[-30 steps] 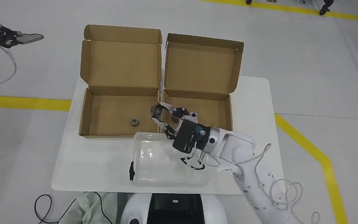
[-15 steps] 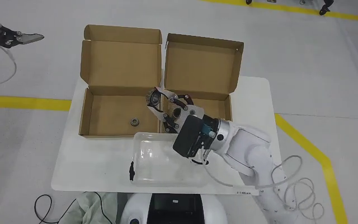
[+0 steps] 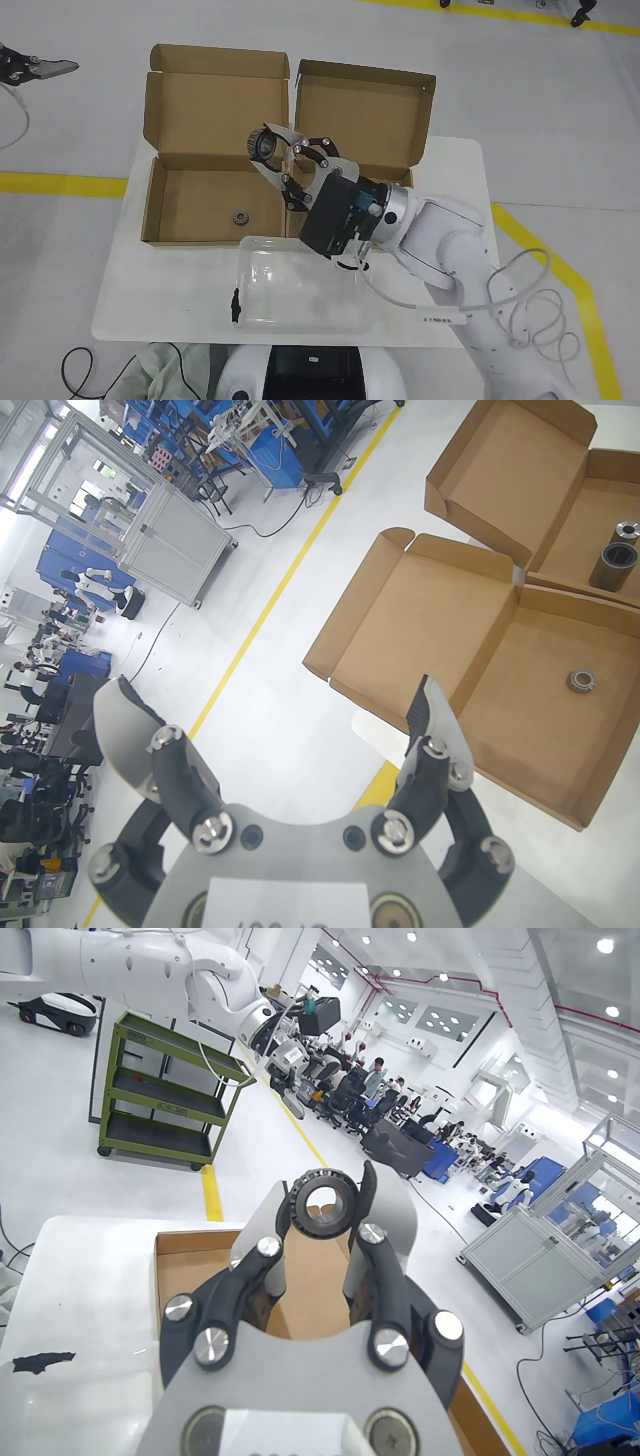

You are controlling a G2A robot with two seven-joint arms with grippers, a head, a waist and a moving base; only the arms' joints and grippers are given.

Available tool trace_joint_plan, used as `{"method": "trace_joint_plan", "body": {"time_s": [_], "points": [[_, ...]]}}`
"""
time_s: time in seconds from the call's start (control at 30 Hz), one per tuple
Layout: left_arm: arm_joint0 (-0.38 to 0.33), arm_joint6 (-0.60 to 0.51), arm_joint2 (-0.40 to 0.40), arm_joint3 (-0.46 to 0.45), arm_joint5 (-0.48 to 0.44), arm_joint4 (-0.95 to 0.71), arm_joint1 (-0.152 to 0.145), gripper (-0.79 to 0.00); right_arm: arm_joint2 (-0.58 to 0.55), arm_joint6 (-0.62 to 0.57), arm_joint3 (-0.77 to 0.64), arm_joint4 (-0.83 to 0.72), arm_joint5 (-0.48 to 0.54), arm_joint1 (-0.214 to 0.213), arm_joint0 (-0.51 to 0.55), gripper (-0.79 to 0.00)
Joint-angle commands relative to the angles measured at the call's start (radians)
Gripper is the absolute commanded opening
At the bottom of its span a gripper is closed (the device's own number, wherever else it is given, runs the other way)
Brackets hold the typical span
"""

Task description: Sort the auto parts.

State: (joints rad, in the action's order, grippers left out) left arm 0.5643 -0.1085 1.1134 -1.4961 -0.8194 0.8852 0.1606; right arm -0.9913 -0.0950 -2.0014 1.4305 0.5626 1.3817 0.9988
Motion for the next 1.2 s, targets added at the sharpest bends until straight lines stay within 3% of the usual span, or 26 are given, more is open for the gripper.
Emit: {"method": "trace_joint_plan", "body": {"time_s": [0.0,0.3,0.57,1.17], "points": [[0.000,0.000,0.000,0.000,0.000,0.000,0.000,0.000,-0.004,0.009,0.003,0.008,-0.004,0.000,-0.007,-0.785],[0.000,0.000,0.000,0.000,0.000,0.000,0.000,0.000,-0.016,0.045,0.003,0.033,0.003,-0.005,-0.004,-0.785],[0.000,0.000,0.000,0.000,0.000,0.000,0.000,0.000,0.015,0.001,0.029,0.052,-0.003,-0.006,0.015,-0.785],[0.000,0.000,0.000,0.000,0.000,0.000,0.000,0.000,0.192,0.042,0.387,0.016,-0.103,0.038,-0.024,-0.785]]}}
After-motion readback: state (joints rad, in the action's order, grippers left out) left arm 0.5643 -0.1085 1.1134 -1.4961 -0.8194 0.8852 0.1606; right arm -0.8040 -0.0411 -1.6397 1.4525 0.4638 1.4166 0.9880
